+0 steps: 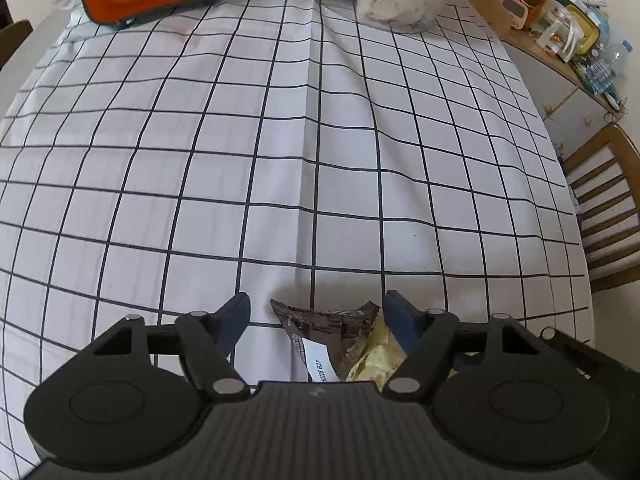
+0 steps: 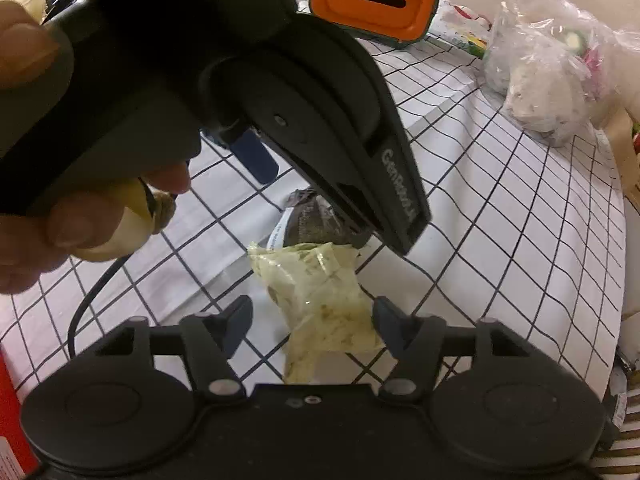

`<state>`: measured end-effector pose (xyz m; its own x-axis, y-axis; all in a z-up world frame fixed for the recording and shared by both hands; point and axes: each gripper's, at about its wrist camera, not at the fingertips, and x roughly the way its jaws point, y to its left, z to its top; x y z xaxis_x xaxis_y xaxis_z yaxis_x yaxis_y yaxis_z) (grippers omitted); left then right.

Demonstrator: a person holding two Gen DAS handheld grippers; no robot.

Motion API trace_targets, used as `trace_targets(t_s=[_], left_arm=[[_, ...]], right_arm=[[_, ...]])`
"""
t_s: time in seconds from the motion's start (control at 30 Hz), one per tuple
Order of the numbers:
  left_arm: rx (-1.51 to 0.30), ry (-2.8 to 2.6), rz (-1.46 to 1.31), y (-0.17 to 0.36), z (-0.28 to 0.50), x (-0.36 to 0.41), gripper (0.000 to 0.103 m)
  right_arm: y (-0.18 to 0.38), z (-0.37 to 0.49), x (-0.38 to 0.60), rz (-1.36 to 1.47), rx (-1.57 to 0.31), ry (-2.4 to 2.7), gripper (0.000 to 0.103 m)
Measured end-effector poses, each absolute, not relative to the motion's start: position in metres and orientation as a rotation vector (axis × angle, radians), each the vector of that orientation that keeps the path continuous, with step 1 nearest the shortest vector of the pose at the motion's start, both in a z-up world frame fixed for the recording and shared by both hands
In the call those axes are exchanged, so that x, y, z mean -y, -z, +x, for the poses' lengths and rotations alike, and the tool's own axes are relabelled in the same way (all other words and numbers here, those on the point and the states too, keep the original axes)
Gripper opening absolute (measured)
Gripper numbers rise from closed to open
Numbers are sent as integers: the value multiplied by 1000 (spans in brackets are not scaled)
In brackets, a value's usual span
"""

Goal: Organize snacks
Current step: 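Grasp the brown chocolate wrapper with left tool while right tool grasps pale green bag, then carry the chocolate wrapper and pale green bag into the white box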

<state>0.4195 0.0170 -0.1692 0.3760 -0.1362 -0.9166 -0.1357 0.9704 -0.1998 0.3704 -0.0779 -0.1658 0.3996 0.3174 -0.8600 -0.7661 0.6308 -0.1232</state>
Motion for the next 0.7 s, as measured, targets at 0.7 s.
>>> trace_targets(t_s=[0.7], left_arm=[[-1195,-20,-242,171,416,-16,50]], right_arm=[[156,370,111,-454,-976,-601,35]])
